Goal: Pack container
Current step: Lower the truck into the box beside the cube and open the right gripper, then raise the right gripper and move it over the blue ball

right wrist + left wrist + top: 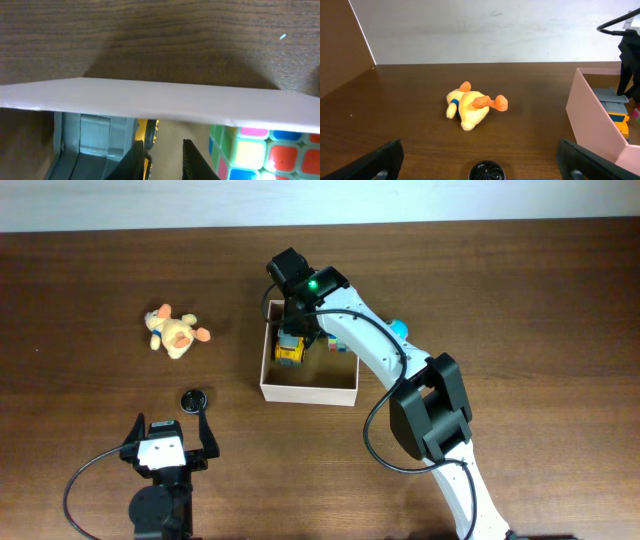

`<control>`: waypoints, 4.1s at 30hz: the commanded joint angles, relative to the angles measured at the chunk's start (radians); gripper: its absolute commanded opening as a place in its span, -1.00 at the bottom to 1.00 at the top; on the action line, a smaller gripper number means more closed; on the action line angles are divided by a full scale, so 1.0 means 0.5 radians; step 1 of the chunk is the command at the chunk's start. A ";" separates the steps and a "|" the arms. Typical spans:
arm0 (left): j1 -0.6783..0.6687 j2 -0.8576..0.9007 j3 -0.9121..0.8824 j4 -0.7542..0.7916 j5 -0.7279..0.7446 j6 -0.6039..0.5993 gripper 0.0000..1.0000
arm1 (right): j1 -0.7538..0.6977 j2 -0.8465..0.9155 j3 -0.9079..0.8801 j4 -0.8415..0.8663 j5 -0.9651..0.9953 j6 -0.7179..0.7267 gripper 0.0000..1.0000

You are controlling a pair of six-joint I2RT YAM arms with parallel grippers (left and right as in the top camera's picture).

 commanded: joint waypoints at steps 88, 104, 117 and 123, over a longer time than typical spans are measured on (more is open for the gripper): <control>0.002 -0.009 -0.009 0.000 0.020 -0.012 0.99 | -0.129 -0.253 0.855 -0.684 0.249 -0.506 -0.12; 0.002 -0.009 -0.009 0.000 0.019 -0.012 0.99 | -0.790 -0.231 0.436 -0.890 0.024 -0.546 -0.04; 0.002 -0.009 -0.009 0.000 0.020 -0.012 0.99 | -0.784 -0.231 -0.104 -0.565 -0.312 -0.897 0.04; 0.002 -0.009 -0.009 0.000 0.020 -0.012 0.99 | -0.783 -0.231 -0.269 -0.417 -0.388 -0.996 0.12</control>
